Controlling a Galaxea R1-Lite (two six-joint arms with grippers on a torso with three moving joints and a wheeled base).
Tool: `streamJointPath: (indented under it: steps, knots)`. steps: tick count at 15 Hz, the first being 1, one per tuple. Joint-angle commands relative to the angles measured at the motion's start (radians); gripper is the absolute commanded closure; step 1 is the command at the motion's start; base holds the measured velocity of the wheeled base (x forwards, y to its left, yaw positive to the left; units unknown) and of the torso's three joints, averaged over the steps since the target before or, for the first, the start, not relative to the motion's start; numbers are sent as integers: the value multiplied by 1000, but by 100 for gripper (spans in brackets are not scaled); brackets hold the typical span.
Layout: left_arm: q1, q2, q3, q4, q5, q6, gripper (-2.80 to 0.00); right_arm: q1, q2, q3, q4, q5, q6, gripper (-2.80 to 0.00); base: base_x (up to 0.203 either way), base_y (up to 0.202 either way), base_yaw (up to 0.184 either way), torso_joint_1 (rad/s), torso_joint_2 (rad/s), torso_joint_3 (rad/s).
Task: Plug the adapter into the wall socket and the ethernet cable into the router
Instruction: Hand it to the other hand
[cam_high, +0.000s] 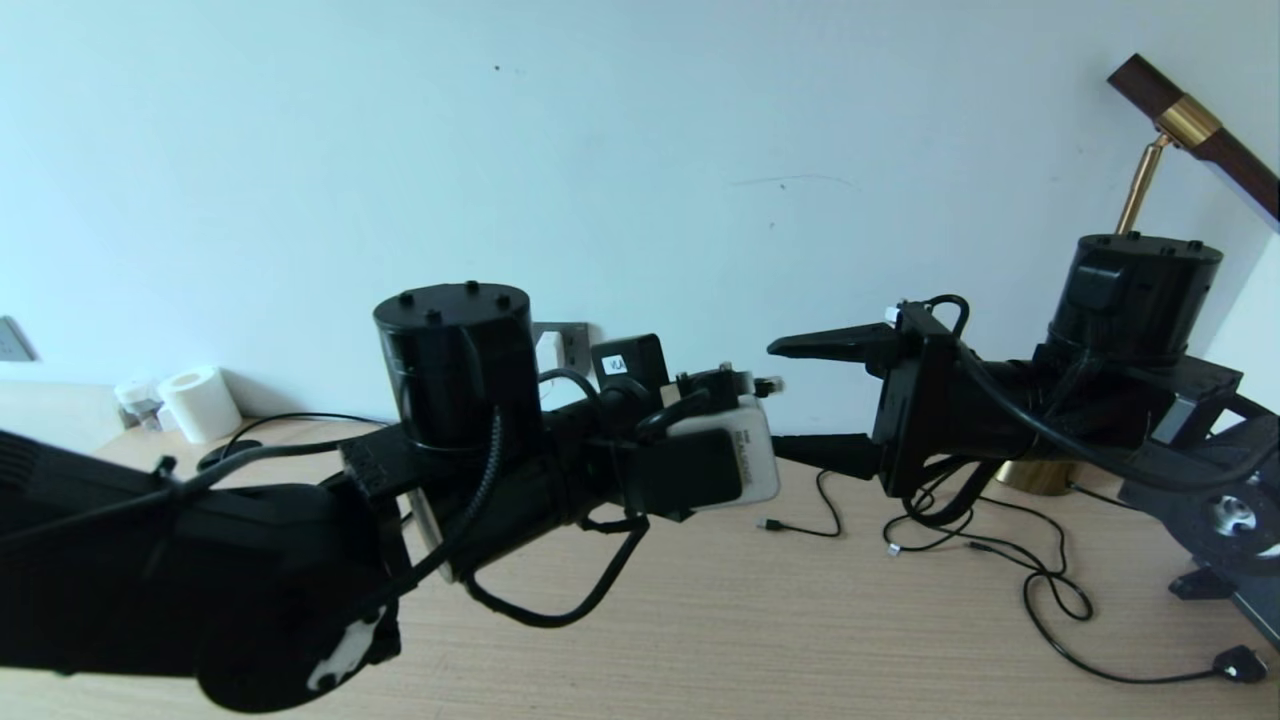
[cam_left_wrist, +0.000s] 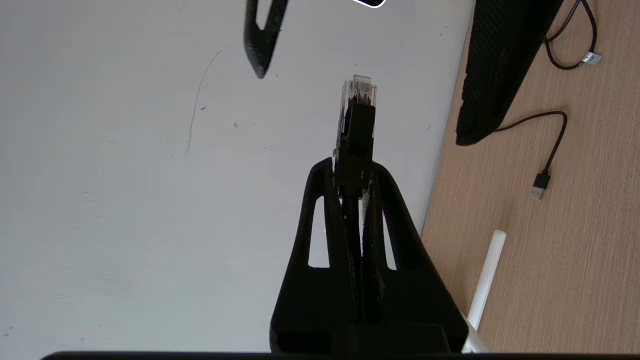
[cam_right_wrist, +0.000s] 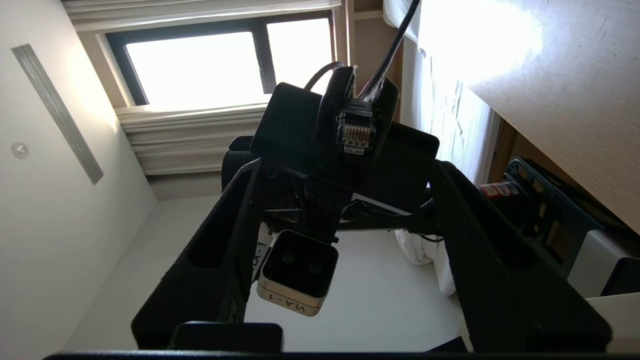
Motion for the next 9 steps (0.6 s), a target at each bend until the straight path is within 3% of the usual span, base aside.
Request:
streamJointPath:
  steps: [1,3,5,9]
  knots:
    - [-1,-4,4,-5,0,6,0,0,9,-3,-4,6,9,-280,0,0,0,0,0,0]
    - [-3,-8,6,-5,0,7,0,0,8,-3,-5,6,9,-280,0,0,0,0,0,0]
    - [-3,-10,13,-5,0,7,0,1,8,-3,-5,5,9,0,0,0,0,0,0,0]
    - [-3,-10,13,-5,0,7,0,0,8,-4,-5,6,9,0,0,0,0,0,0,0]
